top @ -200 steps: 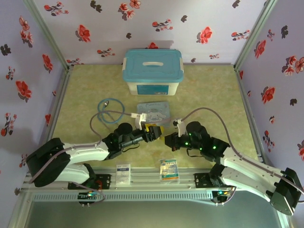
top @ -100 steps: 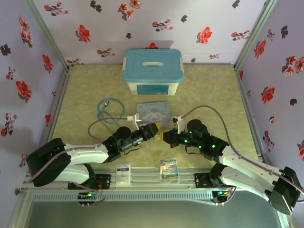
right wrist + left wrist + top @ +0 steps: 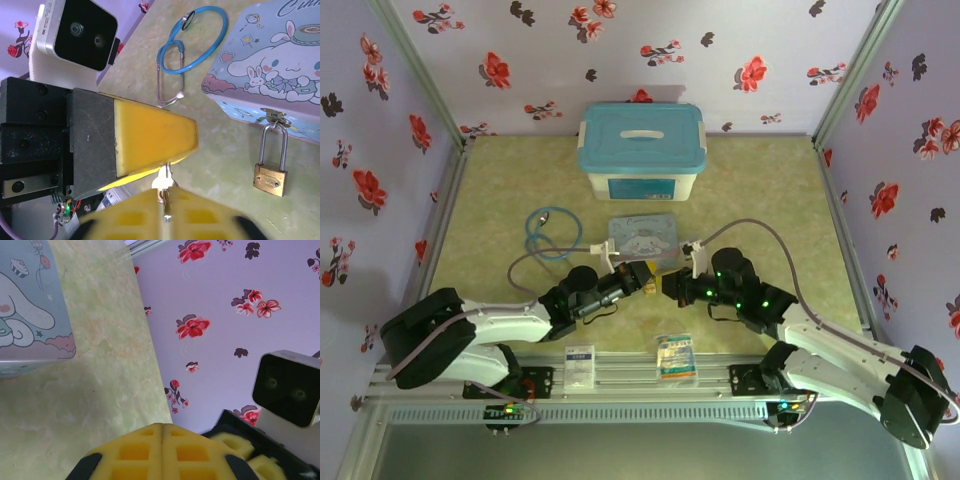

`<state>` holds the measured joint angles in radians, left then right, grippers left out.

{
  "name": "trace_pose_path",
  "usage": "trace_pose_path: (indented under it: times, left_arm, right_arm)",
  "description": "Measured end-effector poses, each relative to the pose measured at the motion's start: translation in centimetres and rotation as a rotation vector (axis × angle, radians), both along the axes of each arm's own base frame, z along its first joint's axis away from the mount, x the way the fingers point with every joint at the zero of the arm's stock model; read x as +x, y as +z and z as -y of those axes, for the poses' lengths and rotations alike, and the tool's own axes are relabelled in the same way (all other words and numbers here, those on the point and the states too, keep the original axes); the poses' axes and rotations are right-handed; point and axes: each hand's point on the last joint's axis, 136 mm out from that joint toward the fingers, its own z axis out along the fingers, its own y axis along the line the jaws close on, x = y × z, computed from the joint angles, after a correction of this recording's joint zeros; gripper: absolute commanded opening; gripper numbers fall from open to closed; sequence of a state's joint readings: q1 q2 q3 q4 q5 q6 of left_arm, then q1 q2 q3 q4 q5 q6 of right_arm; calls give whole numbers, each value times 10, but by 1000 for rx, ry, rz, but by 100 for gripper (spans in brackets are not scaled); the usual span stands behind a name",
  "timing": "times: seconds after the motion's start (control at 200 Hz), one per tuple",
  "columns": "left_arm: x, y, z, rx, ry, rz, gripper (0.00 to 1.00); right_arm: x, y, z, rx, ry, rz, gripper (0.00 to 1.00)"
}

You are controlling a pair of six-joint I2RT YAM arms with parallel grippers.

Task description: Unlock the padlock with the key

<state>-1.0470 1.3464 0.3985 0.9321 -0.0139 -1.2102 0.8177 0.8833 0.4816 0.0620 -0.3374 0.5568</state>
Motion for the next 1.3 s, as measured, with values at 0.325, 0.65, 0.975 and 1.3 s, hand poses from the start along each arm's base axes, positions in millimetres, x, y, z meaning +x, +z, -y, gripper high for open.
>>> trace_pose_path:
  times: [0.325,0.65,0.975,1.3]
  left_arm:
    - [13,17,-11,-36,57,27,0]
    - [29,81,-19,-195,147,143,0]
    - [32,94,-23,-237,168,166,0]
    - [32,97,-24,-251,167,173,0]
  right_arm:
    - [13,25,2,239,-89,-22,90]
    - [26,64,-8,557,-122,-110,71]
    - [25,88,-10,668,-93,-91,55]
    - [32,76,-18,664,-92,-121,40]
